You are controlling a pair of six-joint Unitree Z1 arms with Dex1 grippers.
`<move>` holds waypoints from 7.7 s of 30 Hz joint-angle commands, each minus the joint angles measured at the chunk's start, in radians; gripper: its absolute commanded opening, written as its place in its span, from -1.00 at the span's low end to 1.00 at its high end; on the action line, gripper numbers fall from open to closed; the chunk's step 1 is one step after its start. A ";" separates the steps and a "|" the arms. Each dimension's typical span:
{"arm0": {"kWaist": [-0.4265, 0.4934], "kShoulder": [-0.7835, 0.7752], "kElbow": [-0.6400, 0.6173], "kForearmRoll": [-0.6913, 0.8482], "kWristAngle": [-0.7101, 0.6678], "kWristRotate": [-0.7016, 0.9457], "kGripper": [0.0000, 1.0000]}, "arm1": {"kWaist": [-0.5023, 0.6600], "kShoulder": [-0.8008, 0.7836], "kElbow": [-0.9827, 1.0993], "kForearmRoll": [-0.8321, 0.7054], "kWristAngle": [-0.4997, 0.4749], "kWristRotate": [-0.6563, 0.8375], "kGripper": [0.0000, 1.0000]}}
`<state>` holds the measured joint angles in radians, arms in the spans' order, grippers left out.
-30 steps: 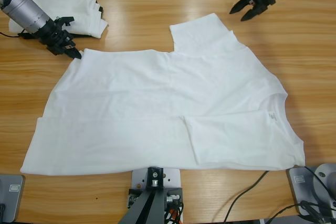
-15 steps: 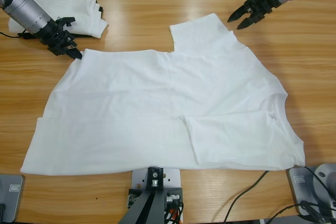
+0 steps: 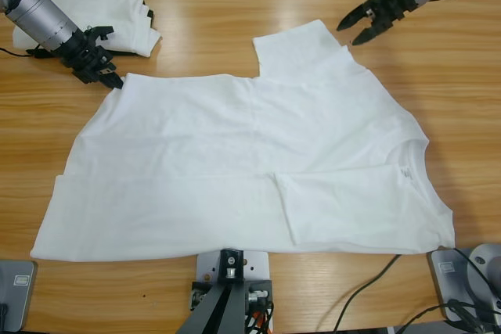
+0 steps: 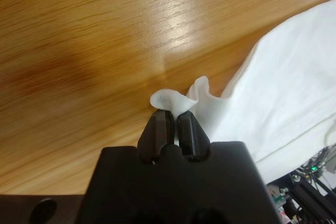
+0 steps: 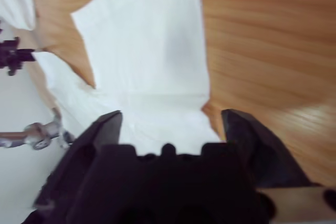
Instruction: Fold clothes
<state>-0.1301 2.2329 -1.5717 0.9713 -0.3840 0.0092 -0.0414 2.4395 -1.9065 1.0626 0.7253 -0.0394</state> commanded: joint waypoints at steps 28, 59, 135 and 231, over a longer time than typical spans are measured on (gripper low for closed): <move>-0.013 -0.007 0.035 0.015 0.017 -0.009 -1.00 | 0.031 0.070 0.041 -0.013 0.003 0.106 -0.68; -0.012 -0.013 0.053 0.013 0.019 -0.008 -1.00 | 0.063 0.091 -0.008 0.050 -0.099 0.147 -0.60; 0.016 -0.479 0.443 0.090 -0.244 0.037 -1.00 | -0.002 -0.570 1.063 -0.222 0.323 -0.088 -1.00; -0.824 -0.353 0.436 -0.121 0.513 0.267 0.83 | 0.710 -1.228 1.174 -0.443 -0.555 0.521 0.79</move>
<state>-0.9124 1.9026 -1.2468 0.9765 -0.0071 0.3257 0.6576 1.1494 -0.7344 0.6530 0.1853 0.4924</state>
